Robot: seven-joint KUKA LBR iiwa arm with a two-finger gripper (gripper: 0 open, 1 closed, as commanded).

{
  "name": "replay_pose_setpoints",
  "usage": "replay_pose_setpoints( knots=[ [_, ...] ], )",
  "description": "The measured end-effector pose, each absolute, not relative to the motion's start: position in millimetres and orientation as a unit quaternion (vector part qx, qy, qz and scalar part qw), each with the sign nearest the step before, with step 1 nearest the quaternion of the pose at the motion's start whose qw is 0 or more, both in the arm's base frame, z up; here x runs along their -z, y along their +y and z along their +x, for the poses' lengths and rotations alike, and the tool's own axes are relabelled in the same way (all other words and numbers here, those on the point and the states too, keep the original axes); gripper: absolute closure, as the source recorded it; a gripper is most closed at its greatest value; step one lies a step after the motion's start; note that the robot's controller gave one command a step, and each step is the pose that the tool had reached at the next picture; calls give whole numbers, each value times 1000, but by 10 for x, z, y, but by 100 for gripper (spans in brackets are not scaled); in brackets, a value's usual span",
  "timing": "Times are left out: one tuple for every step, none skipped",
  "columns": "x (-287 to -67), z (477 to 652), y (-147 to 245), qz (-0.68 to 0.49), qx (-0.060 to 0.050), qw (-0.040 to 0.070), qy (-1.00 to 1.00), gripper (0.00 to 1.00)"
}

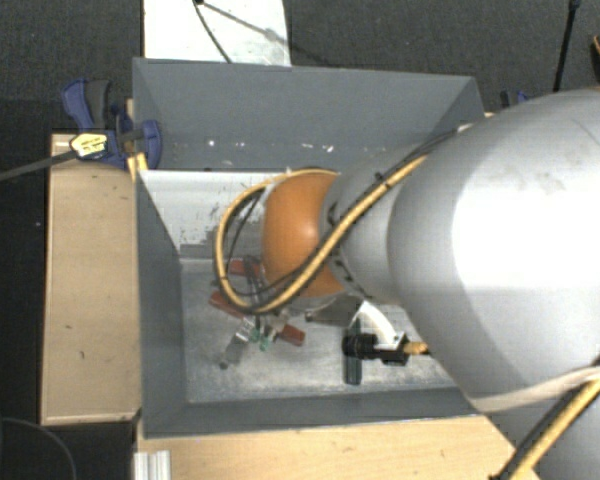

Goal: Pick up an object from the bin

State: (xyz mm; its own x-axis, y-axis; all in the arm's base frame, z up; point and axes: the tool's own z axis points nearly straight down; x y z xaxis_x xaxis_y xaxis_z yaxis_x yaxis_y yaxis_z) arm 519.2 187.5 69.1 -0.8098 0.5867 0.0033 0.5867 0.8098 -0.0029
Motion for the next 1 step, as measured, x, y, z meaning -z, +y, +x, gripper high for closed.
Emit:
replay_pose_setpoints(
  knots=[
    [-692,5191,1874,-309,0,2,-951,0]
  ],
)
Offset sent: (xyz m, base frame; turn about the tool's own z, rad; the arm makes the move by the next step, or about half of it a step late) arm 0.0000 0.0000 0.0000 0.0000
